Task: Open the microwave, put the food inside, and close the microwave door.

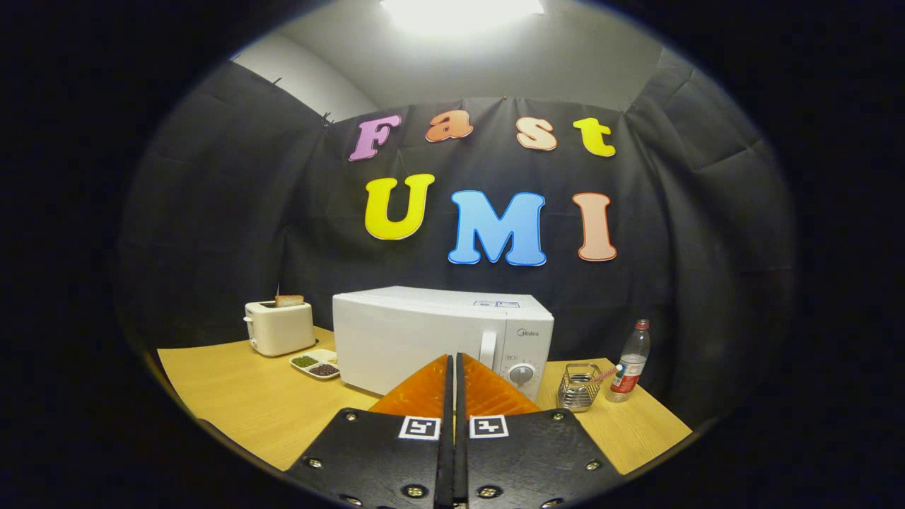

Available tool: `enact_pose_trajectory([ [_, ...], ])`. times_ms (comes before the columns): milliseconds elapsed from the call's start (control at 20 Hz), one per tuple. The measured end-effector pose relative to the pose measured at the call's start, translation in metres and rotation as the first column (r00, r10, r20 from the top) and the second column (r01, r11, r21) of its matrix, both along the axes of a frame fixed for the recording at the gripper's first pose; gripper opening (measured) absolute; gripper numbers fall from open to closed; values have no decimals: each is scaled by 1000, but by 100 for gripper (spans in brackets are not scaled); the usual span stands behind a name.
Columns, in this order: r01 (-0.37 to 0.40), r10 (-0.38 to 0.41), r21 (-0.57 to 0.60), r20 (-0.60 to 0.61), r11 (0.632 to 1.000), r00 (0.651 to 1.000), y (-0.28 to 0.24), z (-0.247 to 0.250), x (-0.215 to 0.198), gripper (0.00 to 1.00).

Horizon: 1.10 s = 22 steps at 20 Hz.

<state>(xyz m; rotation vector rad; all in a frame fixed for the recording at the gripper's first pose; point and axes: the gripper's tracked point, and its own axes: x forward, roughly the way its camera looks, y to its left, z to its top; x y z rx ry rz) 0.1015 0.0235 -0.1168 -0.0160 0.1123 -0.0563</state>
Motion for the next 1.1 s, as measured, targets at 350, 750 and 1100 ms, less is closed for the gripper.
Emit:
enact_pose_trajectory([
  [350, 18, -19, 18, 27, 1000, 999, -19, 32, -88, 1],
  [750, -21, 24, -75, 33, 997, 999, -11, 40, -110, 1],
  [1100, -60, 65, -125, 35, 990, 997, 15, 47, -123, 98],
])
